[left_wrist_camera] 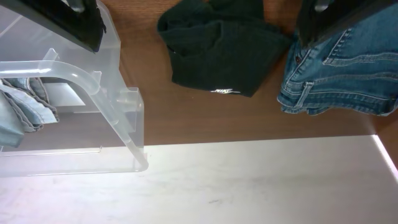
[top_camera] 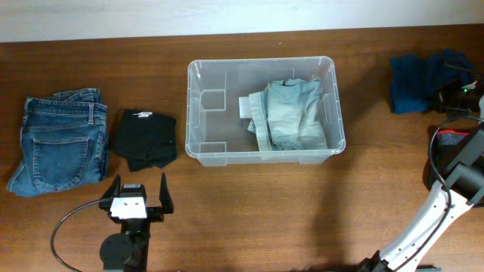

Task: Pack container
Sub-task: 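Grasp the dark teal shirt with the right gripper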

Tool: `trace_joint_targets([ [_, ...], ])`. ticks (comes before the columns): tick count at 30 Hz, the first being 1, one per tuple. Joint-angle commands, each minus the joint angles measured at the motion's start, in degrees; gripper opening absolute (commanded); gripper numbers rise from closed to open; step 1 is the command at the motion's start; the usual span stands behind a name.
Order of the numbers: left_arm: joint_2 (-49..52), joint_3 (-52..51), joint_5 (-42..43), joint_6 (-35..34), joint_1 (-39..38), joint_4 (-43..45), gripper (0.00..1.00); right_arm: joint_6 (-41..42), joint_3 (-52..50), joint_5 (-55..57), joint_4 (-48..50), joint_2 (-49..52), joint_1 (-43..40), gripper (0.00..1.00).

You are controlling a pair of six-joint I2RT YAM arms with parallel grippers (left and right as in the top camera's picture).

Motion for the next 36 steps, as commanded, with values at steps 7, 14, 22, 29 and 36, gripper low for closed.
trace_joint_targets([
  [7, -0.44, -0.44, 0.83, 0.90, 0.26, 0.17, 0.99, -9.92, -0.72, 1.90, -3.37, -4.52, 0.42, 0.04],
  [14, -0.44, -0.44, 0.81, 0.90, 0.26, 0.17, 0.99, -23.37, -0.72, 7.37, -9.01, -4.59, 1.77, 0.04],
  [22, -0.44, -0.44, 0.81, 0.90, 0.26, 0.17, 0.99, -31.58, -0.72, 21.73, -13.20, -4.59, 7.76, 0.04],
  [29, -0.44, -0.44, 0.81, 0.90, 0.26, 0.17, 0.99, -30.69, -0.74, 26.93, -13.00, -4.59, 12.87, 0.36],
  [36, -0.44, -0.44, 0.83, 0.90, 0.26, 0.17, 0.99, -26.93, -0.74, 25.88, -15.32, -4.59, 10.73, 0.80],
])
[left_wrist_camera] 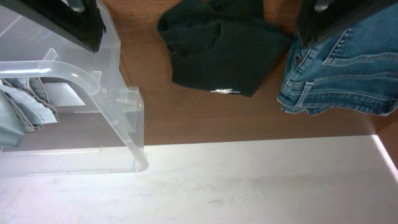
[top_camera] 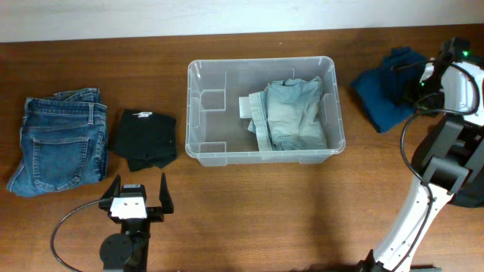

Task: Pack container
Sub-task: 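Grasp the dark teal shirt with the right gripper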

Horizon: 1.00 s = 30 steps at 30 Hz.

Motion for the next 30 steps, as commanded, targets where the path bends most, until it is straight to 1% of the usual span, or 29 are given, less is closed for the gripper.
trace_joint_targets([
  [1, -0.44, -0.44, 0.83, 0.90, 0.26, 0.17, 0.99, 3.54, -0.63, -1.64, -1.49, -0.42, -1.88, 0.83],
  [3, -0.44, -0.44, 0.85, 0.90, 0.26, 0.17, 0.99, 6.38, -0.72, -6.75, -1.64, -0.42, -2.82, 0.83],
  [4, -0.44, -0.44, 0.83, 0.90, 0.26, 0.17, 0.99, 9.25, -0.72, -11.54, -1.64, -0.42, -3.52, 0.84],
  [8, -0.44, -0.44, 0.85, 0.90, 0.26, 0.17, 0.99, 15.21, -0.72, -19.04, -0.96, -0.42, -4.11, 0.86],
  [19, -0.44, -0.44, 0.83, 0.90, 0.26, 0.17, 0.99, 22.23, -2.36, -20.04, 3.72, -0.28, -2.58, 0.88],
  [20, -0.44, -0.44, 0.83, 0.90, 0.26, 0.17, 0.99, 22.62, -2.56, -19.76, 4.17, -0.07, -2.67, 0.89],
  [21, -0.44, -0.44, 0.83, 0.90, 0.26, 0.17, 0.99, 23.61, -2.73, -19.08, 4.24, 0.07, -2.69, 0.96],
  [22, -0.44, -0.44, 0.85, 0.90, 0.26, 0.17, 0.99, 24.57, -3.17, -18.29, 4.50, 0.20, -2.71, 0.99],
  [27, -0.44, -0.44, 0.83, 0.90, 0.26, 0.17, 0.99, 25.18, -6.38, -18.34, 8.50, 0.26, -2.71, 1.00],
  [29, -0.44, -0.44, 0.83, 0.90, 0.26, 0.17, 0.99, 25.16, -6.43, -18.36, 9.11, 0.26, -2.71, 0.89],
  [30, -0.44, -0.44, 0.83, 0.90, 0.26, 0.17, 0.99, 25.16, -6.43, -18.36, 9.44, 0.26, -2.71, 0.79],
])
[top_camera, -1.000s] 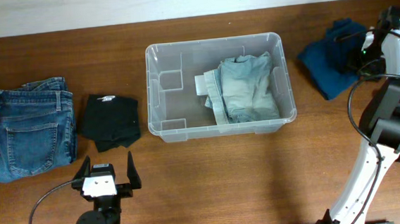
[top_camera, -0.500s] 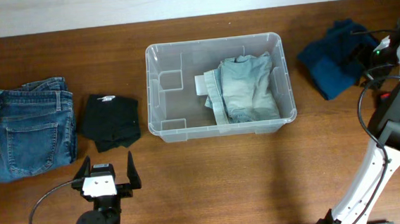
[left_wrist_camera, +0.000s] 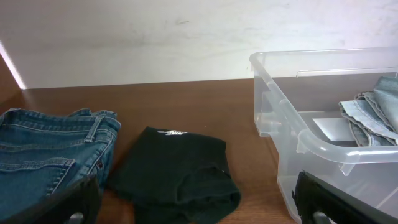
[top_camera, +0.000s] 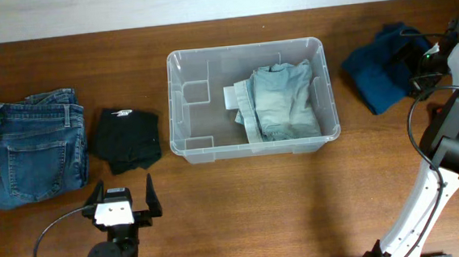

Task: Pack container
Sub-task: 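Grasp the dark teal shirt with the right gripper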

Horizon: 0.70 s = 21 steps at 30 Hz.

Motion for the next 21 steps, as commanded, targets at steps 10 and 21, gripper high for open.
trace_joint_targets([
  [10, -0.44, -0.44, 0.83, 0.90, 0.26, 0.17, 0.99, -0.42, -1.88, 0.68, 1.05, 1.07, -0.57, 0.18],
  [21, -0.44, -0.44, 0.81, 0.90, 0.26, 0.17, 0.99, -6.19, -1.64, -0.55, 1.14, -0.04, -1.53, 0.04],
])
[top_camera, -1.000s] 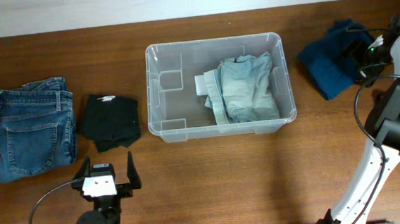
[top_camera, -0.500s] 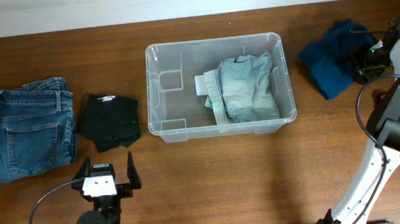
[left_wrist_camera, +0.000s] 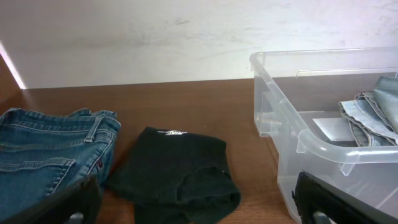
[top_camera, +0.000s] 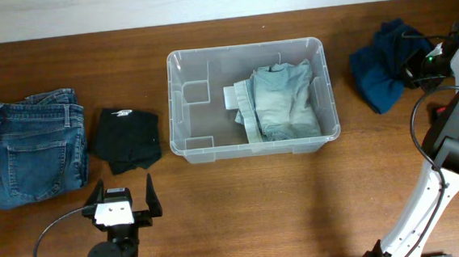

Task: Pack container
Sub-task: 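Grasp the dark teal shirt with the right gripper, then lift the teal shirt and carry it left over the container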

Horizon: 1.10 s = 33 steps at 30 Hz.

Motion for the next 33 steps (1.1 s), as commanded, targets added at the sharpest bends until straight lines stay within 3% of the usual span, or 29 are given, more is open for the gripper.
trace_joint_targets([
  [1, -0.44, -0.44, 0.81, 0.90, 0.26, 0.17, 0.99, -4.90, -0.24, -0.20, 0.59, -0.59, -0.44, 0.04],
  [6, -0.44, -0.44, 0.81, 0.90, 0.26, 0.17, 0.99, -8.59, 2.73, -0.33, -0.26, -7.98, -0.33, 0.04],
  [19, -0.44, -0.44, 0.81, 0.90, 0.26, 0.17, 0.99, -8.94, 2.73, -0.63, -0.87, -28.17, 3.52, 0.04],
  [33, -0.44, -0.44, 0.83, 0.90, 0.26, 0.17, 0.99, -9.44, 2.73, -7.19, 0.44, -38.58, 31.56, 0.04],
])
